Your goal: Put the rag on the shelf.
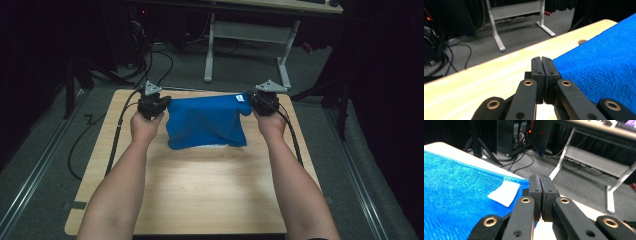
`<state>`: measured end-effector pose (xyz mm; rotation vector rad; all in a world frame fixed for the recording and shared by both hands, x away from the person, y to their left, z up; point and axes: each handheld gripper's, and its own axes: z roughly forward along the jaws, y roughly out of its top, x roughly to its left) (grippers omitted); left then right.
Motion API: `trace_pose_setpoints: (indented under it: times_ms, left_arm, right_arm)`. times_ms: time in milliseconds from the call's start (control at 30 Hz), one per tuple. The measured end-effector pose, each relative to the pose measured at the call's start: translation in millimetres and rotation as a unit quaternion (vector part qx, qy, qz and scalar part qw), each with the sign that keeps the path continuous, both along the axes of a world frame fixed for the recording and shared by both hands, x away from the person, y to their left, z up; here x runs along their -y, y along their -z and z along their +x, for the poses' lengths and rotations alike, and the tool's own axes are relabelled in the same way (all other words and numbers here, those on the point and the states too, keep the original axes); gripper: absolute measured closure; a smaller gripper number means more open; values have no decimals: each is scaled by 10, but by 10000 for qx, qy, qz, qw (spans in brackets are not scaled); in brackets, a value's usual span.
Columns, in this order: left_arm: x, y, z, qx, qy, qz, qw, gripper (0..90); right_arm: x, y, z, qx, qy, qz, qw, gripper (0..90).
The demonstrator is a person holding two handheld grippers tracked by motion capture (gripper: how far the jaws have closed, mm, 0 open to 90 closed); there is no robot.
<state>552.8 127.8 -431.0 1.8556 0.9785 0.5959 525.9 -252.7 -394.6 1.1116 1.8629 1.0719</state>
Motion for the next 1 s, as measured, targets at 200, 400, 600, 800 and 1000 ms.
trace_pose_setpoints:
  times_ms: [200,400,600,800,1000]
  left_arm:
    - [0,163,-49,-181,32,-106,9998,894]
    - [8,283,-113,-297,67,-137,9994,894]
    - [33,409,-160,-486,171,-144,9986,894]
    - [116,462,-196,-535,285,3,9982,893]
    - [124,539,-229,-608,305,-14,9977,893]
  right_arm:
    - [45,234,-36,-226,-13,87,9997,893]
    - [91,419,-87,-327,-8,376,9988,892]
    - [89,624,-138,-464,37,474,9978,892]
    - [90,761,-163,-590,53,463,9972,892]
    - [91,842,-183,-655,85,471,9967,891]
